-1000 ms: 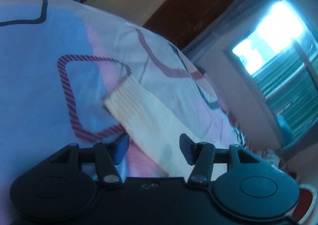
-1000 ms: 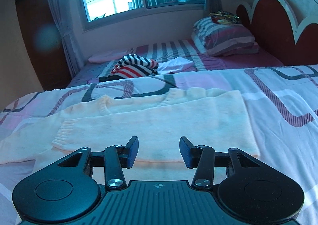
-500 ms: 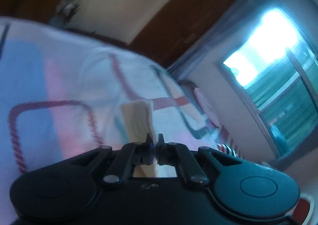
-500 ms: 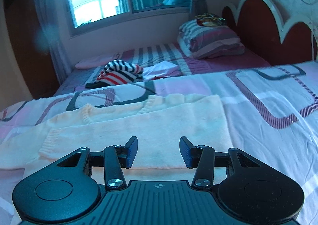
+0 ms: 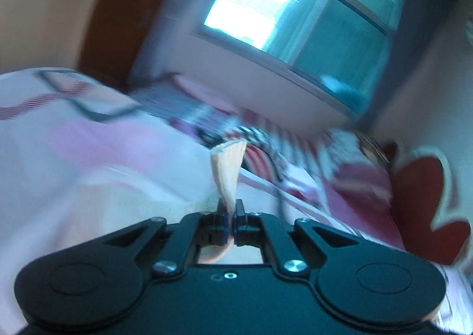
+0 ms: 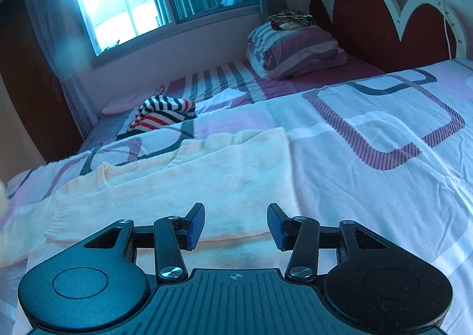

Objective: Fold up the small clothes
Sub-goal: 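Fold the held side over toward the sweater center and open the left gripper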

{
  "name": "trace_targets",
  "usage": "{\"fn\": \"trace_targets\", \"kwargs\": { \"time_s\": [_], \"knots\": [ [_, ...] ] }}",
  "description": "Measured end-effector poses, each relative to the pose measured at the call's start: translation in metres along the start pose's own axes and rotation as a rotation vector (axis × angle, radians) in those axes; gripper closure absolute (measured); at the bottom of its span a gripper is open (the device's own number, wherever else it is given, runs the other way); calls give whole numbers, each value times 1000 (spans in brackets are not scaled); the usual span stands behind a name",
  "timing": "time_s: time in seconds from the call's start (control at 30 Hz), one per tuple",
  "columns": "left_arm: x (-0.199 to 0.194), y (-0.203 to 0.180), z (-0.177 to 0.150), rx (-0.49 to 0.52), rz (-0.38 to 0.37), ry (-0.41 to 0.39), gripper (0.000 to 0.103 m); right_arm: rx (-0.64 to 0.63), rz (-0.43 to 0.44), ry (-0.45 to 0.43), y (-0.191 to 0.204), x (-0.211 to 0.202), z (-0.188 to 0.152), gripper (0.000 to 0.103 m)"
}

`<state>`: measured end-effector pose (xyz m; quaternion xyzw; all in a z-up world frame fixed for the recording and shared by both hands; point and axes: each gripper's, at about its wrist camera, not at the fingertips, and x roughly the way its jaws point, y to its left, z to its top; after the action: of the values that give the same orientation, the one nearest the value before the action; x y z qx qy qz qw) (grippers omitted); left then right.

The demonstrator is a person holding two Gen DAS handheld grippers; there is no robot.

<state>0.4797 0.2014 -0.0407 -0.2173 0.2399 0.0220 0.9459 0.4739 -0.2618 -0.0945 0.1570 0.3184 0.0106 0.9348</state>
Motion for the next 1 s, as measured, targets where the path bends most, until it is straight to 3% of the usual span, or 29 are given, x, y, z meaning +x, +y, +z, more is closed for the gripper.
{"fn": "trace_targets", "kwargs": {
  "time_s": [0.2, 0.37, 0.6, 0.63, 0.7, 0.73, 0.77, 0.8, 0.9, 1.0],
  "knots": [
    [45, -103, -34, 184, -102, 136, 101, 39, 5, -18, -26, -13, 6, 56],
    [52, -174, -88, 367, -144, 205, 101, 70, 4, -19, -48, -21, 8, 56],
    [71, -211, -143, 440, -149, 311, 100, 89, 10, 2, -72, -28, 8, 56],
    [69, -214, -150, 449, -153, 318, 97, 95, 16, 4, -74, -28, 8, 56],
    [67, -220, -157, 477, -179, 310, 75, 109, 32, 11, -78, -29, 9, 56],
    [66, -223, -156, 483, -203, 313, 43, 116, 43, 15, -79, -29, 9, 56],
    [61, -224, -156, 487, -213, 303, 19, 124, 59, 18, -78, -29, 10, 56],
    [52, -222, -155, 496, -190, 262, 13, 131, 78, 22, -76, -28, 11, 55],
    [21, -197, -145, 477, -140, 173, 14, 131, 128, 27, -63, -24, 16, 31],
    [-8, -147, -128, 387, -37, 124, 14, 117, 194, 38, -43, -15, 18, 31]
  ]
}}
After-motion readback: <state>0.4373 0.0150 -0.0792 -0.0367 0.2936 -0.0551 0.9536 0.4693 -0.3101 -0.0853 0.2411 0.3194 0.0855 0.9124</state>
